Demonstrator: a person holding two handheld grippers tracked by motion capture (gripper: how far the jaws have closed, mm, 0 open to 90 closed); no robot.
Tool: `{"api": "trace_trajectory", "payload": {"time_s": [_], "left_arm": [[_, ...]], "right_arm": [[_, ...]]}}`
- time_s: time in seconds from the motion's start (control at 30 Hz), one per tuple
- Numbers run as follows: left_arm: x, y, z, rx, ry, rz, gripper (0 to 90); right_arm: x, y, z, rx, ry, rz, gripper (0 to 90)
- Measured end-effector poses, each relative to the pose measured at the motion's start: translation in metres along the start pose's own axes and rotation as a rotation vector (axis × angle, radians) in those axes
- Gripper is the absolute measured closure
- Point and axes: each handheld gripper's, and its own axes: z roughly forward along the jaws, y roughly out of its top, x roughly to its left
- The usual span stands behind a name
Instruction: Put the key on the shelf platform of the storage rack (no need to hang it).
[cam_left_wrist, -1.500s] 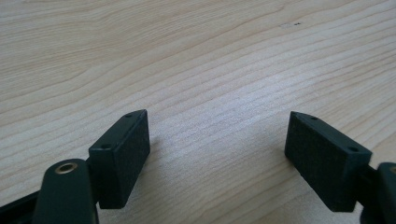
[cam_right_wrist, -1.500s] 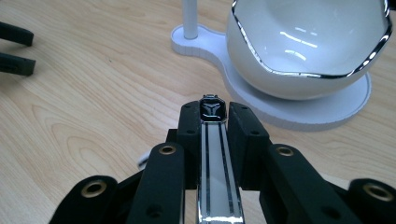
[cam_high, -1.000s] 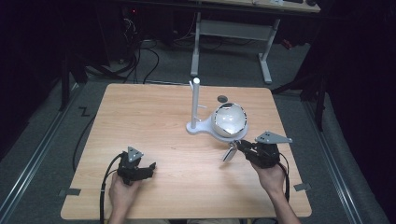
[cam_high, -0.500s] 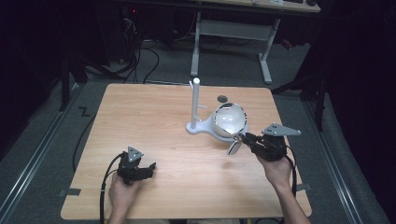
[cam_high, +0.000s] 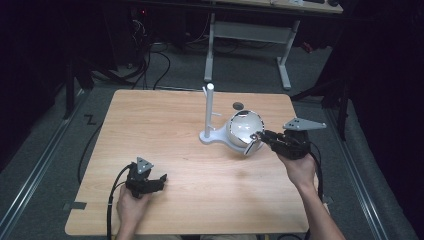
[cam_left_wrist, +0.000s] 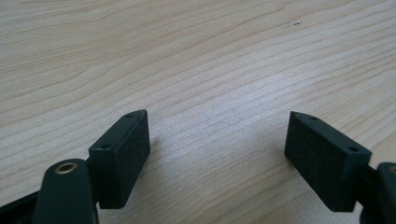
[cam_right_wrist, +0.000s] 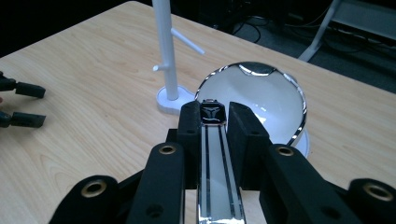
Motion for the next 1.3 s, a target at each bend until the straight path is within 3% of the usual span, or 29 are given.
{"api": "trace_trajectory", "payload": {"time_s": [0.3, 0.6, 1.0, 1.3], "left_arm": [[0.0, 0.0, 0.0, 0.0, 0.0, 0.0, 22.6], [0.0, 0.0, 0.0, 0.0, 0.0, 0.0, 22.6], [0.0, 0.0, 0.0, 0.0, 0.0, 0.0, 22.6], [0.0, 0.0, 0.0, 0.0, -0.001, 0.0, 22.6]], "right_arm": [[-0.007, 0.018, 0.009, 0.009, -0.033, -0.015, 75.9], [-0.016, 0.027, 0.022, 0.015, -0.049, 0.007, 75.9], [-0.023, 0.028, 0.044, 0.056, -0.081, 0.019, 75.9], [-0.025, 0.024, 0.059, 0.085, -0.075, 0.04, 75.9]]}}
